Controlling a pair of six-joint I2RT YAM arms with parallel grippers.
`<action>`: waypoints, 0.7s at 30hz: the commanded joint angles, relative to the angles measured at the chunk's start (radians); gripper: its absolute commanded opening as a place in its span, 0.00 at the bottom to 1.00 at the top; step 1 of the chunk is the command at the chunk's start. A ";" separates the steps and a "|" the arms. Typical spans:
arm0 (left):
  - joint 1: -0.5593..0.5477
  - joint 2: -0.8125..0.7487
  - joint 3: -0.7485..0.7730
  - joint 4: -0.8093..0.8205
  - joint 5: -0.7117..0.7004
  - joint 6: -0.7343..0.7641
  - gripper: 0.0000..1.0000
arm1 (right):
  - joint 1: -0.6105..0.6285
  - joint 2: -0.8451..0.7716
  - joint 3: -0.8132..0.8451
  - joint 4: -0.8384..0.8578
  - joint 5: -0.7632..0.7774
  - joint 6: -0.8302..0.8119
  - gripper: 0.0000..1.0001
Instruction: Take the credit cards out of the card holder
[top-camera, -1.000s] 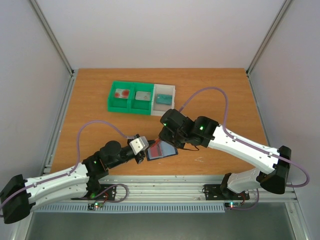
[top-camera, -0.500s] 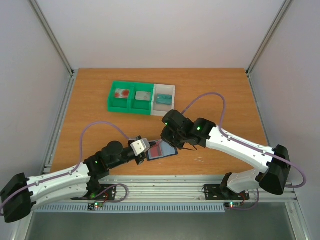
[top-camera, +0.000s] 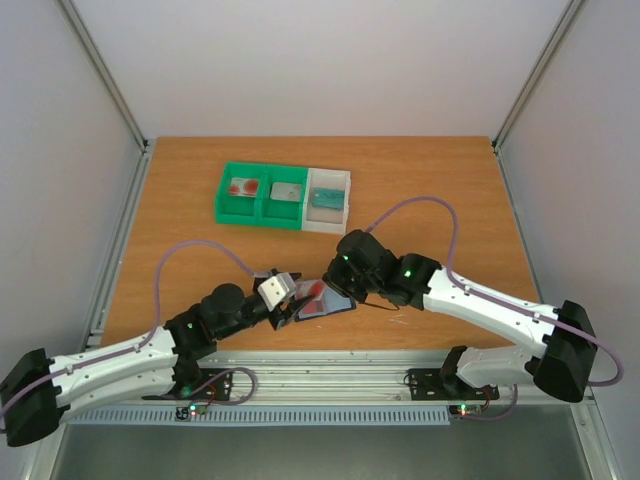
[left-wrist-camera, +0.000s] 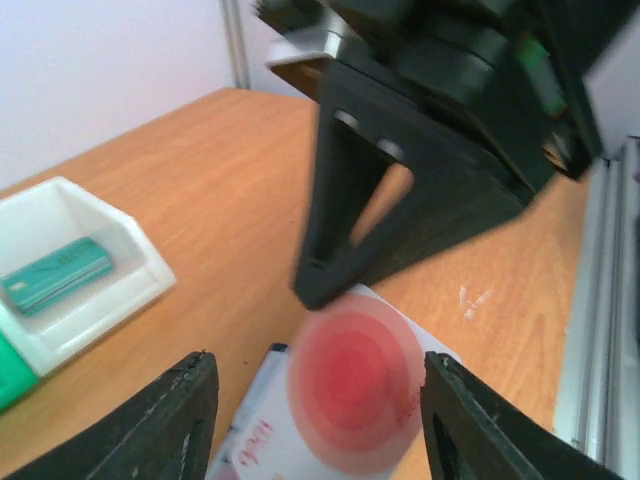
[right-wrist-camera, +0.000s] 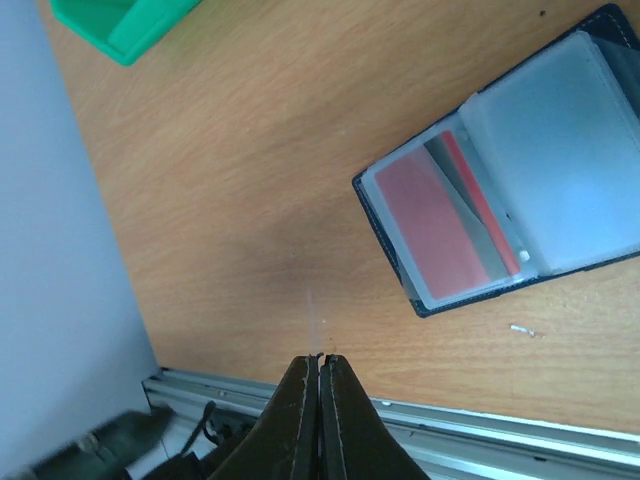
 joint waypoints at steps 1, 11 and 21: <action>0.001 -0.034 0.128 -0.141 -0.166 -0.223 0.63 | -0.004 -0.086 -0.076 0.151 0.022 -0.152 0.01; 0.025 -0.002 0.345 -0.423 -0.115 -0.588 0.80 | -0.002 -0.327 -0.240 0.363 0.182 -0.525 0.01; 0.187 0.025 0.295 -0.184 0.227 -0.922 0.80 | -0.003 -0.550 -0.383 0.563 0.184 -0.591 0.01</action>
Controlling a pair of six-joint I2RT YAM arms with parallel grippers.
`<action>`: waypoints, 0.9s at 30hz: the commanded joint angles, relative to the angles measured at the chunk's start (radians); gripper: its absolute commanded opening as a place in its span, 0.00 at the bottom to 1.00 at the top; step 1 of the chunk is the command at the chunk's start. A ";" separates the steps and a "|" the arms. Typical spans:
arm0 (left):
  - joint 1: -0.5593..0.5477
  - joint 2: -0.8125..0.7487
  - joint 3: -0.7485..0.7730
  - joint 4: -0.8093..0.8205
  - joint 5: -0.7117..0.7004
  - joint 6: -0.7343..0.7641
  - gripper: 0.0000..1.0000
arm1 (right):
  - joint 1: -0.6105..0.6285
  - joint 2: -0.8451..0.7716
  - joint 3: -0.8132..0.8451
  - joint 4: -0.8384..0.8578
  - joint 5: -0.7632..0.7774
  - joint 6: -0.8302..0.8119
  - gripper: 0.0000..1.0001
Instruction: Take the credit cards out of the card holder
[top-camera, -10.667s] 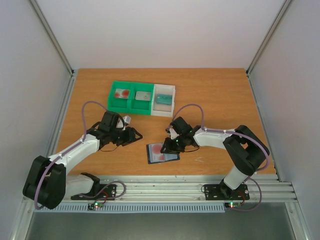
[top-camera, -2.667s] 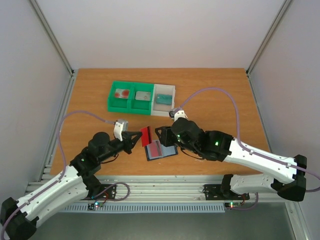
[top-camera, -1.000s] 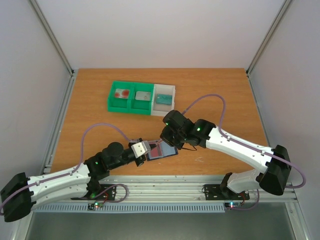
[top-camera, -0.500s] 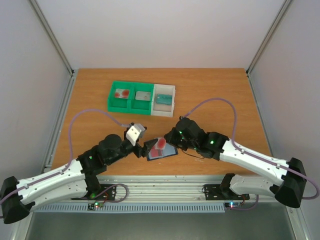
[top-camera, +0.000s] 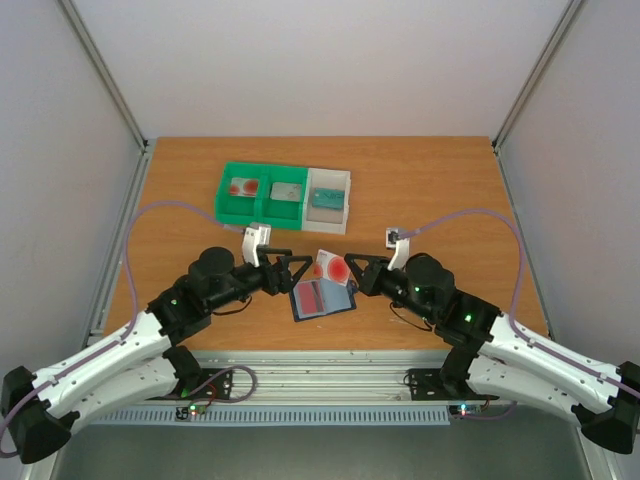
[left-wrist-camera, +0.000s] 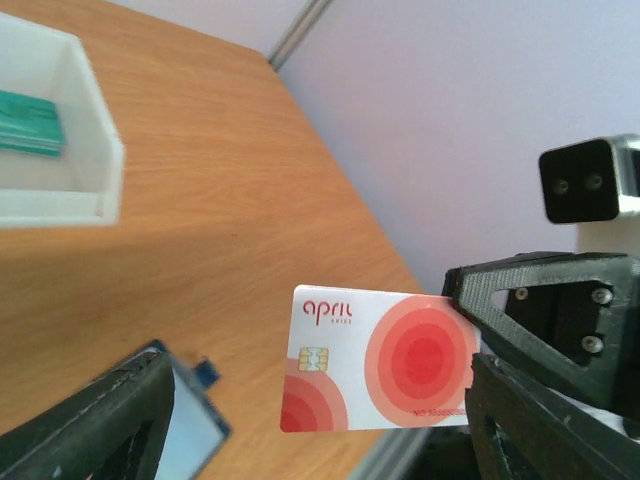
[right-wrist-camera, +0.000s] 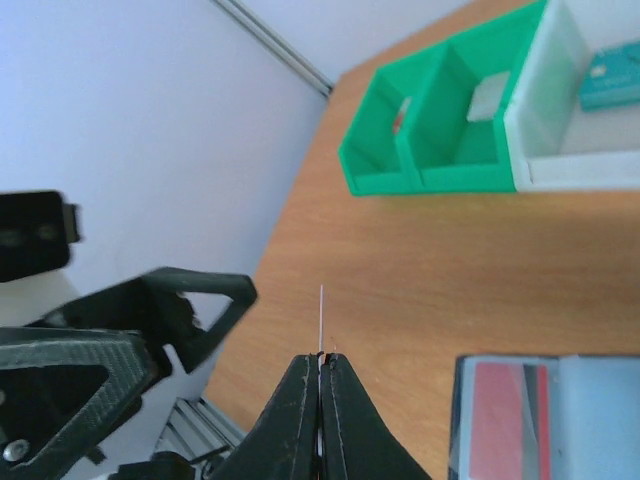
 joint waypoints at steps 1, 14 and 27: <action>0.020 0.014 -0.036 0.206 0.155 -0.205 0.80 | -0.002 -0.068 -0.030 0.132 0.037 -0.055 0.01; 0.032 0.112 -0.207 0.716 0.205 -0.546 0.68 | -0.002 -0.165 -0.066 0.248 0.000 0.003 0.01; 0.033 0.164 -0.266 1.002 0.218 -0.633 0.57 | -0.002 -0.147 -0.074 0.254 -0.023 0.056 0.01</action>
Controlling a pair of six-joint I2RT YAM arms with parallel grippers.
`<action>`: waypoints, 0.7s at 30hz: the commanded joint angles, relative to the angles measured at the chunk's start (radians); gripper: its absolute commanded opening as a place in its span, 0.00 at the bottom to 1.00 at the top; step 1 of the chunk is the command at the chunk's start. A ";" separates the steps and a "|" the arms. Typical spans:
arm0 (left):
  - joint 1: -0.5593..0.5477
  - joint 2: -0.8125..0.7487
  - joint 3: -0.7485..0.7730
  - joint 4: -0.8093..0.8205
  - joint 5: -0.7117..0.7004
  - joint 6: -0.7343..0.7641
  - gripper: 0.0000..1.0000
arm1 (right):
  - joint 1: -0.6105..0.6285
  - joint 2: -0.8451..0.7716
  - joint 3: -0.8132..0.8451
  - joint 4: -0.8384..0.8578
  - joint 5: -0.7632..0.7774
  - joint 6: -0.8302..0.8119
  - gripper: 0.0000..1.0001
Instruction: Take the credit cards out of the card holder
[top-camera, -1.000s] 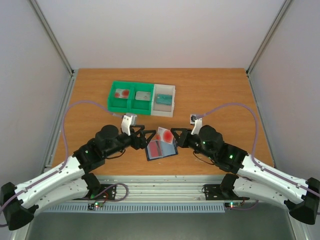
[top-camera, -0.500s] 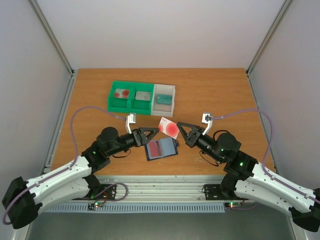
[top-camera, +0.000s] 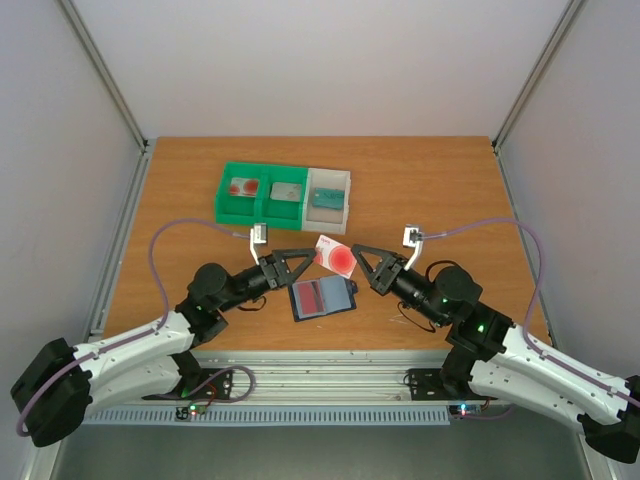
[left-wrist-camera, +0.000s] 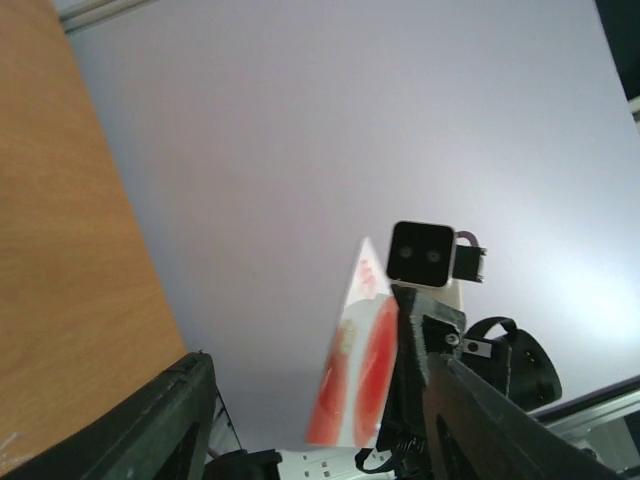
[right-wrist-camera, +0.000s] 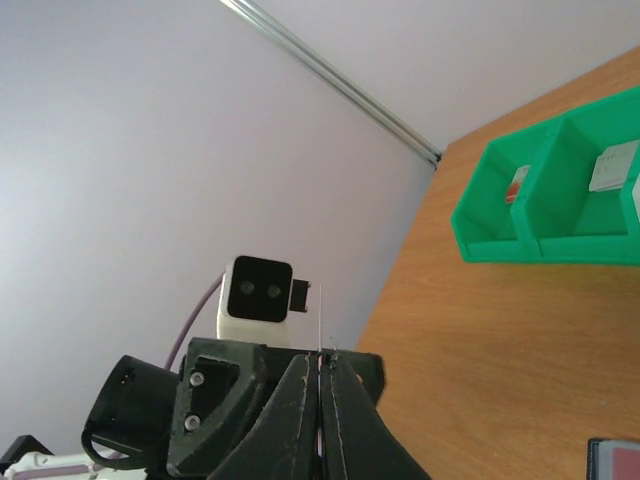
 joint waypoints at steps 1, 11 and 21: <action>0.003 -0.004 -0.015 0.171 0.004 -0.019 0.53 | -0.002 0.002 -0.005 0.028 -0.002 0.030 0.01; 0.003 -0.032 -0.033 0.163 -0.022 -0.004 0.10 | -0.002 0.020 -0.025 0.049 -0.008 0.062 0.01; 0.003 -0.102 -0.050 0.066 -0.057 0.055 0.00 | -0.002 0.016 -0.027 0.007 0.014 0.069 0.16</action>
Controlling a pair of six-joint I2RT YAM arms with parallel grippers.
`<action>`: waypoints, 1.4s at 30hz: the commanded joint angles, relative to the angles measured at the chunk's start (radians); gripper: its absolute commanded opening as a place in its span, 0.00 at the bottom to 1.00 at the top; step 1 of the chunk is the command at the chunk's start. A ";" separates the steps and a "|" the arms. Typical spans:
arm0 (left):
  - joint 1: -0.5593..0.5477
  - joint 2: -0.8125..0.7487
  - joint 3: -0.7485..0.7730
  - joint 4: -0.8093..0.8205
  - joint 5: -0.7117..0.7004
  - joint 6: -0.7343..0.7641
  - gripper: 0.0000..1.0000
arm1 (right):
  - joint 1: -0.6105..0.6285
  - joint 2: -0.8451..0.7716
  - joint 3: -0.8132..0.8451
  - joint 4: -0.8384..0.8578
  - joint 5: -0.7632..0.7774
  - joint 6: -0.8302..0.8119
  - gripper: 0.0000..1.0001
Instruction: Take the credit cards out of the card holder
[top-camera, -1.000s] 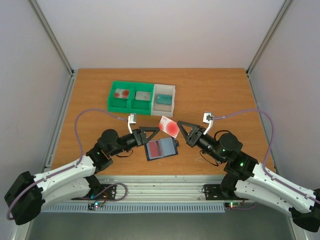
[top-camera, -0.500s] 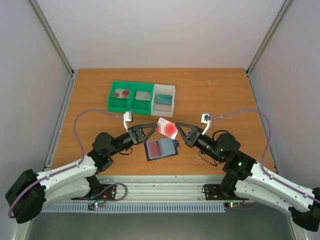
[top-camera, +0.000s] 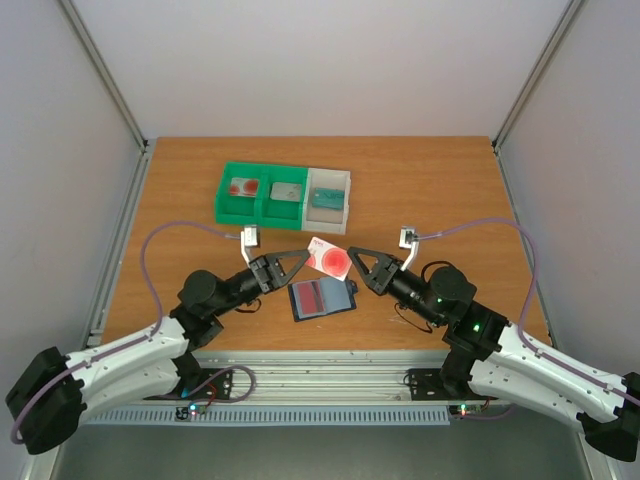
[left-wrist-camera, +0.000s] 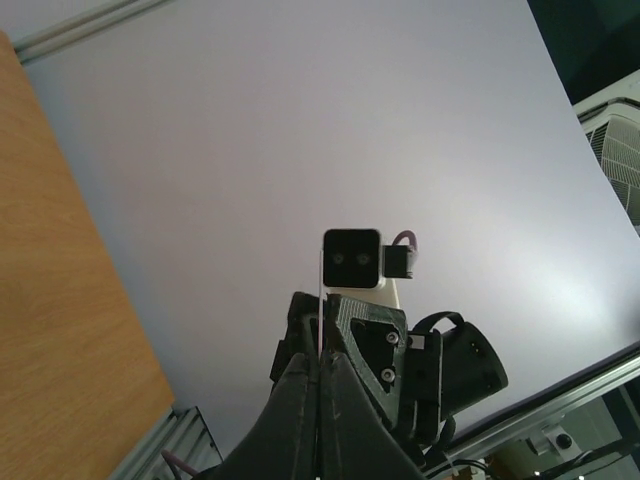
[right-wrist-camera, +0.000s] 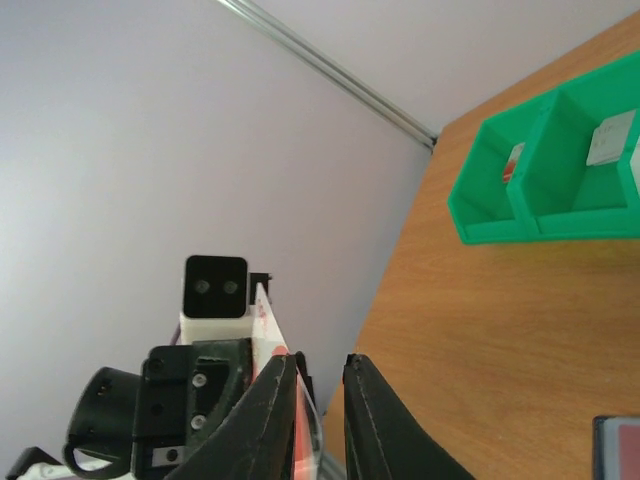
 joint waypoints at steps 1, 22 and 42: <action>0.003 -0.069 -0.026 -0.029 -0.063 0.065 0.00 | -0.002 -0.007 -0.006 -0.022 0.022 0.004 0.22; 0.043 -0.203 0.320 -0.904 -0.418 0.639 0.00 | -0.002 0.025 0.168 -0.620 0.154 -0.147 0.99; 0.686 0.248 0.545 -0.867 -0.049 0.660 0.00 | -0.002 0.057 0.122 -0.546 0.130 -0.267 0.98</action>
